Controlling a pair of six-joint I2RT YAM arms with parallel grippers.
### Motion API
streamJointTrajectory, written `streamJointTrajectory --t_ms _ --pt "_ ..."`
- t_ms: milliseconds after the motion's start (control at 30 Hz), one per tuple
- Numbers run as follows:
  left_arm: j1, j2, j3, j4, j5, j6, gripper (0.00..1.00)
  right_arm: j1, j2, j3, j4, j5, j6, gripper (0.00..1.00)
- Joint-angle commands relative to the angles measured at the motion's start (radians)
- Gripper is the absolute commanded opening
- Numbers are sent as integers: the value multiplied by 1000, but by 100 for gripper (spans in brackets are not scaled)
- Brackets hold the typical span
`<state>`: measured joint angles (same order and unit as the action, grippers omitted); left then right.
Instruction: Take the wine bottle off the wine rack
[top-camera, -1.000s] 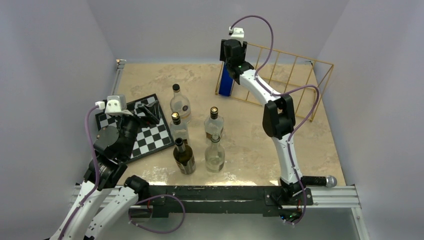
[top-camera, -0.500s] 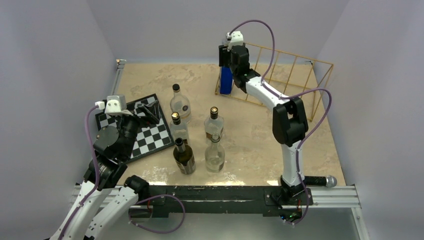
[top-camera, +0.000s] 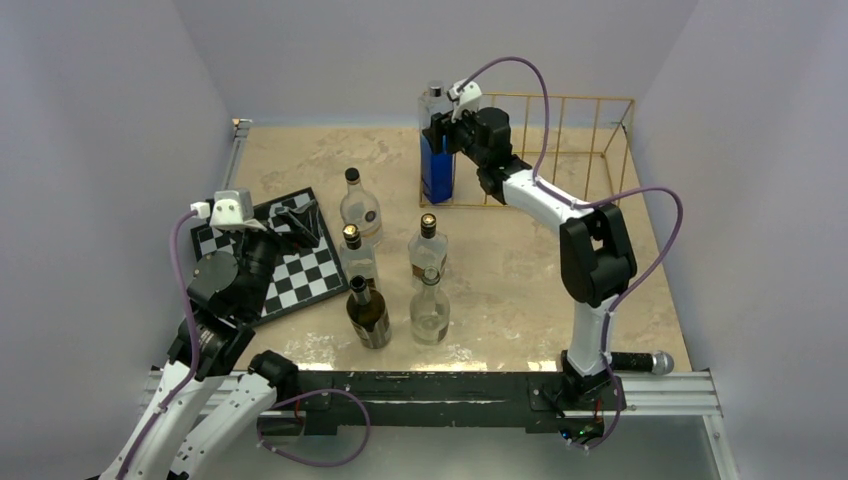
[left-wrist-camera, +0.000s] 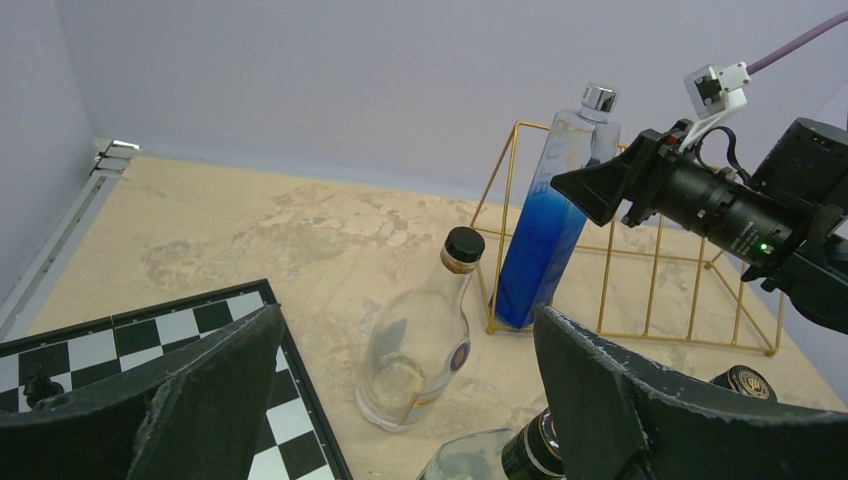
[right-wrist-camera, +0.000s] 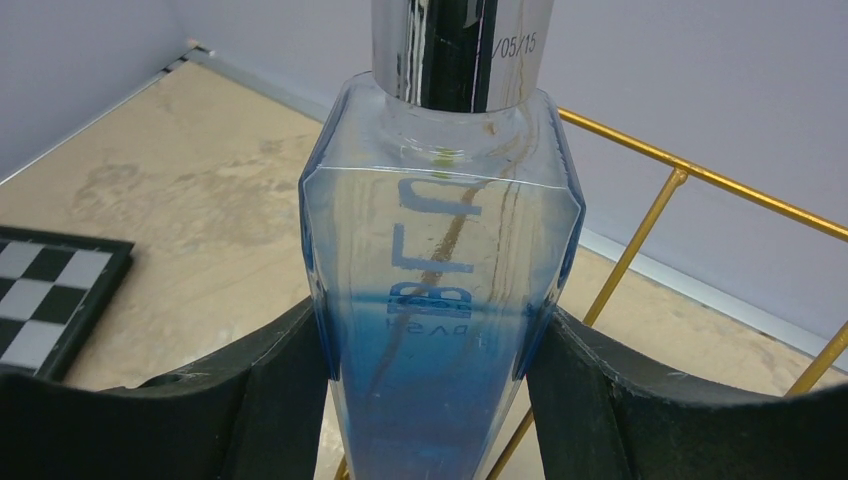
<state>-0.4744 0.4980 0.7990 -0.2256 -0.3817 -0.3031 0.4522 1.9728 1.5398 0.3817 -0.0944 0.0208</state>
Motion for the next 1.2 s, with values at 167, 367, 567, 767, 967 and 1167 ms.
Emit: streamJointTrajectory --t_ms 167,367,567,767,967,1167 --pt "-5 11 10 34 -3 12 99 4 -196 -26 302 -177 -53 0" --pt "-5 11 12 35 -4 13 99 -2 -230 -65 324 -196 -82 0" --pt "-5 13 10 35 -3 12 99 -29 -178 -41 322 -95 -117 0" --pt "-6 12 10 35 1 10 99 -72 -110 21 323 -45 -109 0" --pt "-6 21 10 37 -1 13 99 -71 -17 170 278 10 -97 0" --pt "-4 28 11 37 -5 17 99 -63 107 320 223 190 -138 0"
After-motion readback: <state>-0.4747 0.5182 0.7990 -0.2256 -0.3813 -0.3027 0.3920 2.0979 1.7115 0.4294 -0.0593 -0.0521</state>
